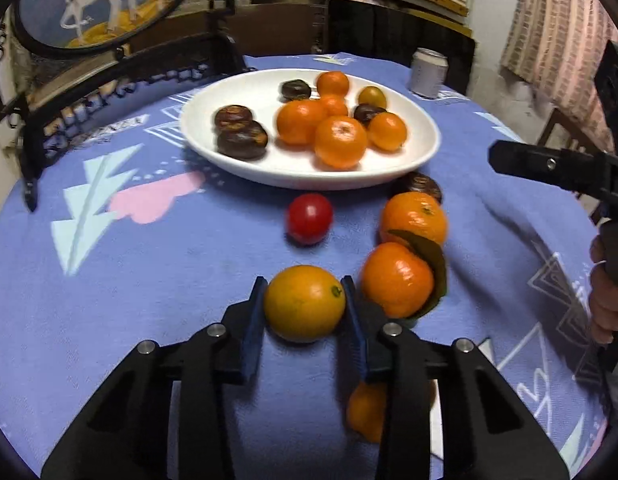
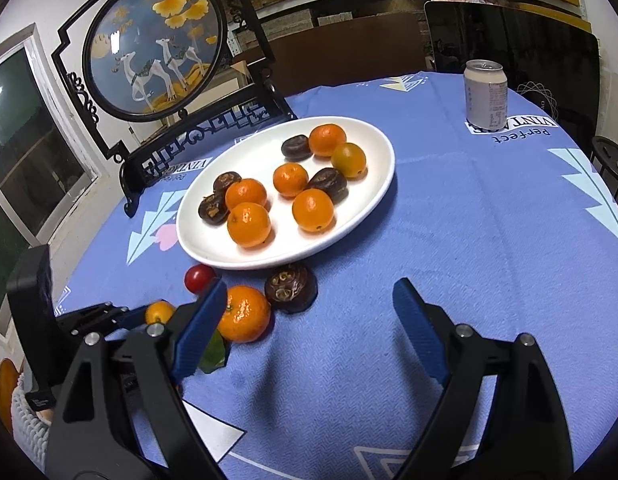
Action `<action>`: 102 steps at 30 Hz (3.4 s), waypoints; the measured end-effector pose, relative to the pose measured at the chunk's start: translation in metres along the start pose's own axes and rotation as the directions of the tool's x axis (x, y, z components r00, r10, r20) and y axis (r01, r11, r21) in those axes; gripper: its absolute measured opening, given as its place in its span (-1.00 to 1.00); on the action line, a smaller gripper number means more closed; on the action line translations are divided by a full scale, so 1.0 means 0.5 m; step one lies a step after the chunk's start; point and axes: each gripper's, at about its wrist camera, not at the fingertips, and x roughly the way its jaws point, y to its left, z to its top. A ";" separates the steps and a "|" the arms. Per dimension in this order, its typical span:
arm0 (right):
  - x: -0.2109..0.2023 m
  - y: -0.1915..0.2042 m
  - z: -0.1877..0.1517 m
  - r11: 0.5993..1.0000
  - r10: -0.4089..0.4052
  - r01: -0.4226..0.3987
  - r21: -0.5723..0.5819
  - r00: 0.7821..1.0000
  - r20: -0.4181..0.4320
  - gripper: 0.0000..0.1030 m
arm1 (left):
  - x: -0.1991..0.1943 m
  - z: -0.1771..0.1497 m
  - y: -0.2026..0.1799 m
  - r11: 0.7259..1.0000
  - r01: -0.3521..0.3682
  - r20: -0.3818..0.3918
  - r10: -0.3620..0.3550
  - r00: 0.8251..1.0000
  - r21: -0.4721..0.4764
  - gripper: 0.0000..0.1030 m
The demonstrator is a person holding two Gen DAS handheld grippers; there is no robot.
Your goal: Organize fruits
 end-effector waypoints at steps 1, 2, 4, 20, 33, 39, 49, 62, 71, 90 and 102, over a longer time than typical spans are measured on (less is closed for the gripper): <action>0.004 0.001 -0.002 1.000 0.000 0.000 -0.004 1.000 -0.005 0.66 | -0.003 -0.001 0.008 1.000 -0.017 0.003 0.017 1.000 -0.009 -0.28; 0.009 0.002 -0.004 1.000 0.004 -0.004 -0.006 1.000 -0.013 0.66 | -0.006 0.000 0.017 0.999 -0.027 0.004 0.027 1.000 -0.026 -0.28; 0.018 0.005 -0.009 1.000 0.010 -0.011 -0.012 0.999 -0.030 0.54 | -0.010 0.003 0.040 0.996 -0.045 0.009 0.046 0.999 -0.074 -0.28; 0.110 -0.004 -0.010 0.997 0.065 -0.057 0.052 0.986 -0.157 -0.10 | 0.003 0.006 0.043 0.996 -0.055 -0.010 0.055 0.998 -0.066 -0.28; 0.128 0.063 -0.028 0.982 -0.079 0.058 -0.178 0.990 -0.114 -0.22 | 0.003 0.003 0.041 0.996 -0.060 -0.003 0.060 0.998 -0.063 -0.28; 0.095 0.061 -0.055 0.977 -0.070 0.043 -0.209 0.990 -0.126 -0.22 | -0.005 -0.001 0.037 0.996 -0.048 0.002 0.048 0.999 -0.070 -0.28; 0.001 0.068 0.015 0.987 0.011 -0.010 -0.161 1.000 0.007 -0.22 | -0.055 0.108 0.057 0.991 -0.028 0.111 0.043 0.993 -0.133 -0.28; 0.126 0.065 0.131 0.980 0.017 -0.020 -0.200 1.000 -0.018 -0.20 | 0.151 0.343 0.102 0.981 -0.021 0.042 0.030 0.999 -0.195 -0.28; 0.092 0.039 0.125 0.991 -0.026 0.032 -0.126 0.998 0.050 0.41 | 0.108 0.321 0.127 0.966 -0.029 0.062 0.047 0.997 -0.257 0.18; -0.036 0.017 -0.033 0.998 0.037 -0.039 0.050 0.999 0.036 0.66 | -0.151 -0.065 -0.008 0.993 -0.048 0.139 0.062 0.988 -0.104 0.30; -0.028 0.018 -0.035 0.997 0.057 -0.057 0.051 0.998 0.013 0.67 | -0.124 -0.077 -0.065 1.000 0.011 0.084 -0.012 0.996 0.012 0.30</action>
